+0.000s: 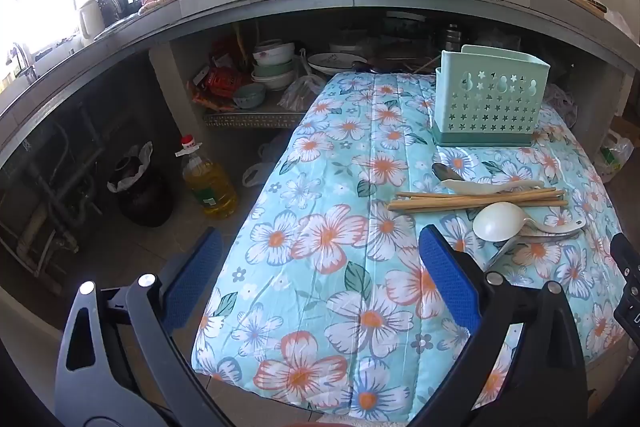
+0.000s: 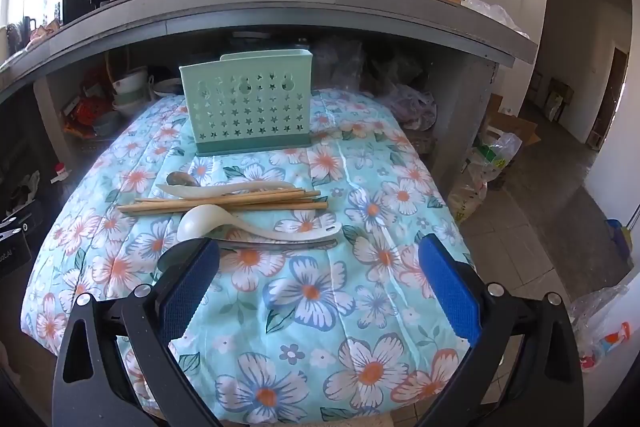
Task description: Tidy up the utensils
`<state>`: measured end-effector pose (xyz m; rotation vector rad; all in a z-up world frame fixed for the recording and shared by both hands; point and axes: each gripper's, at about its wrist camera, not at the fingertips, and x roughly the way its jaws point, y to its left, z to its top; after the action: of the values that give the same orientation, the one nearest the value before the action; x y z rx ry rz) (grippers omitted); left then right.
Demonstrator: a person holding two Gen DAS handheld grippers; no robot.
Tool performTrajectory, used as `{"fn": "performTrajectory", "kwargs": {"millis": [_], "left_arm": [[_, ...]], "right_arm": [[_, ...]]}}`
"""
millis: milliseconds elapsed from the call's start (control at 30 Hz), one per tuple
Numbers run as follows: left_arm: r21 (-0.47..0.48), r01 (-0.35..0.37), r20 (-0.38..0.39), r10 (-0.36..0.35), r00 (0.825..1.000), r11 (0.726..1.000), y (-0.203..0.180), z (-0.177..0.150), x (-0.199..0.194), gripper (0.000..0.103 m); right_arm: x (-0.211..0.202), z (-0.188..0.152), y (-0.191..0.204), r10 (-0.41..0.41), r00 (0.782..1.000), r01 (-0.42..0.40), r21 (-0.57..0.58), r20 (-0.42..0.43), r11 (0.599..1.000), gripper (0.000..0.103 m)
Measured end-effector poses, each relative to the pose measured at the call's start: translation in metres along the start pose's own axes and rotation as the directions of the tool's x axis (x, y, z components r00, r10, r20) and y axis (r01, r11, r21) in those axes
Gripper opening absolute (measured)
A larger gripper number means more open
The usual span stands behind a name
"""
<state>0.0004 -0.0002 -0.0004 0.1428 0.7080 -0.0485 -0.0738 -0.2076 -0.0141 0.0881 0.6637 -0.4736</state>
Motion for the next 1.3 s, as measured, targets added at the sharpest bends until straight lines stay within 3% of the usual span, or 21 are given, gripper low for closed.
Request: {"fn": "performTrajectory", "kwargs": {"millis": [1300], "left_arm": [[0.001,0.009,0.004,-0.009,1.0,1.0,0.0023,0.0002,0.0008,0.095]], "right_arm": [[-0.004,0.0027,0.0023,0.004,1.0,-0.003,-0.006,0.01,1.0,0.097]]}}
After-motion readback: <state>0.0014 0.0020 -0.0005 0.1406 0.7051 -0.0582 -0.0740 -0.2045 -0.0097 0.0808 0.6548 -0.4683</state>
